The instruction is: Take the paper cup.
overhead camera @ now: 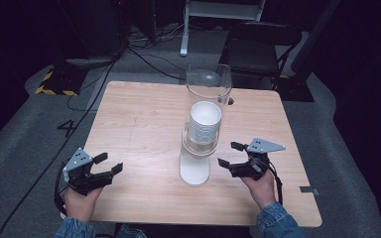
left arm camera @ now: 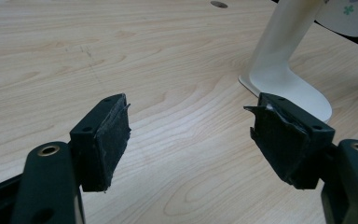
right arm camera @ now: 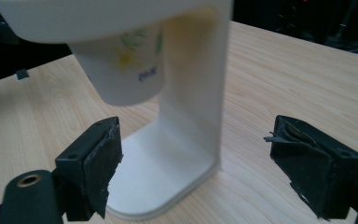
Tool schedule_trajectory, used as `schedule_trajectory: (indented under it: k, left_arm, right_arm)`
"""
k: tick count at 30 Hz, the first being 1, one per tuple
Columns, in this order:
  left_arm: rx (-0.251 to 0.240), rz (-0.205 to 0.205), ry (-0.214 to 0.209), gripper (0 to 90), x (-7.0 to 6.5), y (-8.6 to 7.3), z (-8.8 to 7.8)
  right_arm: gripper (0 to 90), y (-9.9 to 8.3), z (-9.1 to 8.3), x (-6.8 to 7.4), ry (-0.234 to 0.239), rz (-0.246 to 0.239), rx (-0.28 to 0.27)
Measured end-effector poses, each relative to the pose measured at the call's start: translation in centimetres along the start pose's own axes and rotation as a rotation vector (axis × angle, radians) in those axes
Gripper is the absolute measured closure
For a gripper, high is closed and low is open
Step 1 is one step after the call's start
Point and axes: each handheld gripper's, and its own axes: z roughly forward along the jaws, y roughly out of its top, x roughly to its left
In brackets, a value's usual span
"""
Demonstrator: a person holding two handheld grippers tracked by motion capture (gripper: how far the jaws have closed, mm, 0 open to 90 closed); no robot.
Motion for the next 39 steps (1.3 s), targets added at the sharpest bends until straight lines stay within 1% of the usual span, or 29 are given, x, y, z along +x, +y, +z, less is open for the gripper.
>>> schedule_trajectory:
  k: [2,4,5,6,7,9,11,12,13,15,16,19,20,22,24,25,26,29,31,39]
  left_arm:
    - [-0.004,-0.006,0.008,27.3,0.1,-0.3,-0.4]
    - [-0.007,-0.008,0.016,26.9,0.2,-0.4,-0.7]
    - [-0.009,-0.015,0.021,26.8,0.2,-0.5,-0.8]
    - [-0.009,-0.015,0.021,26.8,0.2,-0.5,-0.8]
    - [-0.013,-0.006,0.014,26.4,0.3,-0.6,-0.9]
    - [-0.018,0.005,0.004,26.2,0.2,-0.6,-0.9]
    - [-0.017,0.007,0.006,26.2,0.2,-0.6,-0.8]
    - [-0.014,0.011,0.006,26.2,0.2,-0.5,-0.7]
    - [-0.01,0.014,0.003,26.2,0.1,-0.5,-0.6]
    - [-0.006,0.016,-0.001,26.2,0.2,-0.5,-0.5]
    - [-0.004,0.017,-0.002,26.2,0.2,-0.5,-0.4]
    - [-0.005,0.01,-0.005,26.2,0.2,-0.5,-0.3]
    - [-0.004,0.019,-0.007,26.2,0.2,-0.5,-0.3]
    - [-0.001,0.02,-0.005,26.1,0.2,-0.5,-0.1]
    - [-0.002,0.021,-0.009,26.1,0.2,-0.5,-0.1]
    - [-0.001,0.024,-0.008,26.1,0.3,-0.5,0.0]
    - [0.0,0.023,-0.008,26.1,0.2,-0.5,0.0]
    - [0.002,0.022,-0.006,26.1,0.2,-0.5,0.0]
    - [0.001,0.023,-0.006,26.1,0.3,-0.5,0.0]
    - [0.001,0.023,-0.003,26.1,0.3,-0.5,-0.1]
  right_arm:
    - [16.8,0.4,0.9,0.6,0.026,-0.021,-0.004]
    - [16.7,0.9,1.7,1.2,0.046,-0.04,-0.007]
    - [16.7,1.1,2.1,1.5,0.054,-0.047,-0.009]
    - [16.7,1.3,2.5,1.8,0.062,-0.052,-0.007]
    - [16.7,1.4,2.9,2.0,0.07,-0.056,-0.008]
    - [16.7,1.6,3.6,2.3,0.082,-0.054,-0.006]
    - [16.7,1.8,4.2,2.5,0.091,-0.048,-0.007]
    - [16.7,1.8,4.2,2.5,0.091,-0.048,-0.007]
    - [16.7,1.9,4.7,2.5,0.1,-0.038,-0.017]
    - [16.7,2.0,4.8,2.5,0.104,-0.034,-0.021]
    - [16.7,2.1,5.3,2.6,0.113,-0.02,-0.033]
    - [16.8,2.2,5.8,2.6,0.118,-0.019,-0.041]
    - [16.9,2.1,6.3,2.7,0.127,-0.01,-0.039]
    - [17.4,2.1,6.7,2.8,0.141,-0.005,-0.046]
    - [18.2,2.2,6.9,2.9,0.142,-0.008,-0.046]
    - [22.5,2.2,7.0,3.2,0.139,-0.019,-0.05]
    - [23.8,2.2,7.1,3.2,0.136,-0.026,-0.055]
    - [30.7,2.2,7.0,3.1,0.125,-0.012,-0.056]
    - [31.7,2.1,6.9,2.9,0.131,-0.012,-0.058]
    - [33.4,2.1,6.9,3.1,0.118,-0.031,-0.054]
